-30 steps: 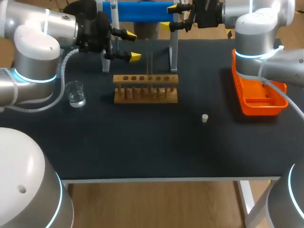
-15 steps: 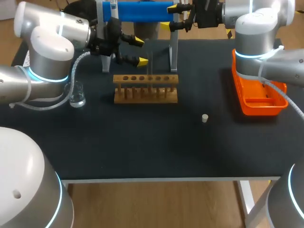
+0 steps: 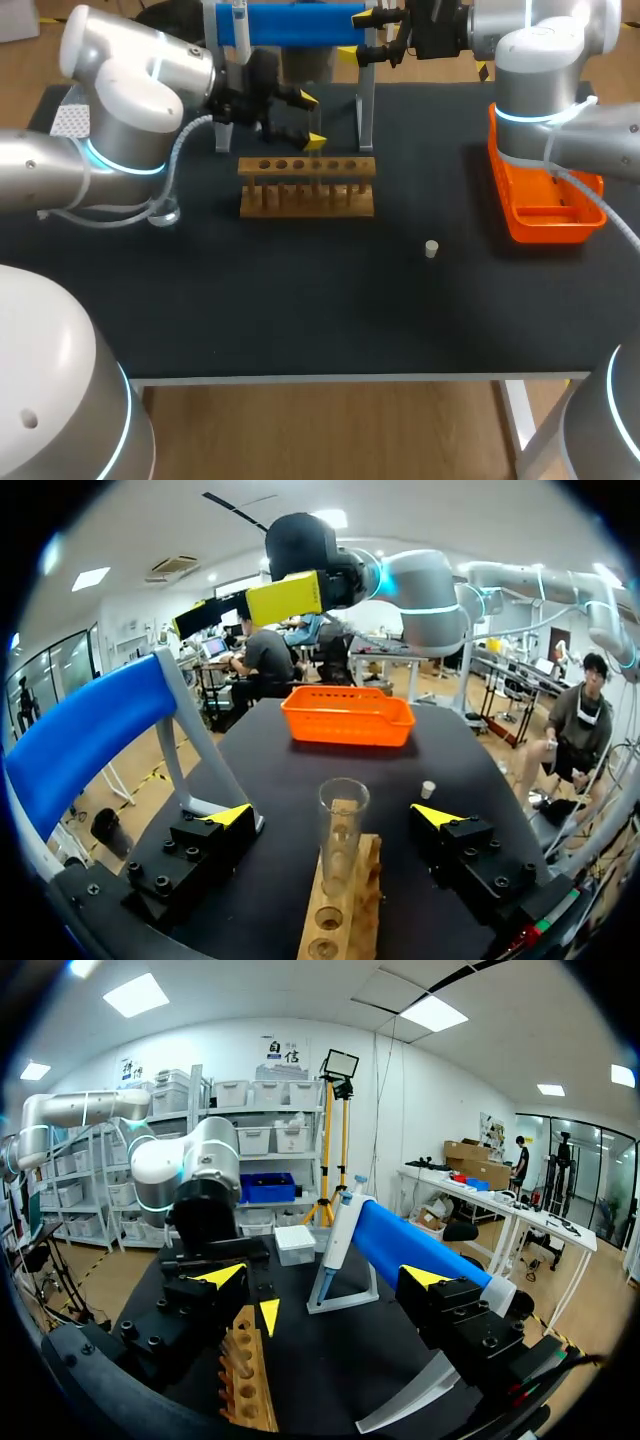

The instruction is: Invert the test tube, pick up the pipette, mount the tip to pipette, aspirate from beaker and dispense into the tube, eject the tip, return the pipette, and cap with the stopper.

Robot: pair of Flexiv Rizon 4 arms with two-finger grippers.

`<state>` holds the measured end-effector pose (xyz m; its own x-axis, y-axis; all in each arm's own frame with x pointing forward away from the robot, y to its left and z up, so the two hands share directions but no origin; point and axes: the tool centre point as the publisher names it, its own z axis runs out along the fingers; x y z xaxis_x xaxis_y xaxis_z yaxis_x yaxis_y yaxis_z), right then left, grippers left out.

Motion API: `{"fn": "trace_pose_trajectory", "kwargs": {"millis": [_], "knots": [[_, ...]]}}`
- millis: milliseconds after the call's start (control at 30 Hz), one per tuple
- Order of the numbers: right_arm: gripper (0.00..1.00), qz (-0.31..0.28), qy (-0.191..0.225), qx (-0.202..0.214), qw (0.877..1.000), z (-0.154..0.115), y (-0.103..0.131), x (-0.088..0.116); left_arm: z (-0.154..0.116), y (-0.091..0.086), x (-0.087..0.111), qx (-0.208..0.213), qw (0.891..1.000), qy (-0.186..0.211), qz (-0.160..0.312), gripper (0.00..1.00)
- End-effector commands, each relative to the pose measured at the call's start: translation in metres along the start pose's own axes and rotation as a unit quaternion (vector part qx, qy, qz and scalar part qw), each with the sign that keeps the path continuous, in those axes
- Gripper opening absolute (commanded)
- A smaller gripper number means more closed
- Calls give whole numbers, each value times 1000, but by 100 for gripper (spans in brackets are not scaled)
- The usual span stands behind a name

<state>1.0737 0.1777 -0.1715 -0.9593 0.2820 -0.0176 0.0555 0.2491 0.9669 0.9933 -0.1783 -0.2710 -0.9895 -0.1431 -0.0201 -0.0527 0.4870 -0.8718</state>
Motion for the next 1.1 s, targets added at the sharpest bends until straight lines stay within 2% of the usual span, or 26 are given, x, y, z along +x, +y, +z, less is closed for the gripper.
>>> {"fn": "trace_pose_trajectory", "kwargs": {"millis": [33,333,600,1100], "knots": [[100,0,0,0,1000,0,0,0,9,1,0,-16,1000,-13,-3,100],[100,0,0,0,1000,0,0,0,12,8,2,-30,999,-39,-12,100],[100,0,0,0,1000,0,0,0,16,16,4,-37,998,-45,-18,100],[100,0,0,0,1000,0,0,0,30,20,1,-46,998,-32,-13,100]]}}
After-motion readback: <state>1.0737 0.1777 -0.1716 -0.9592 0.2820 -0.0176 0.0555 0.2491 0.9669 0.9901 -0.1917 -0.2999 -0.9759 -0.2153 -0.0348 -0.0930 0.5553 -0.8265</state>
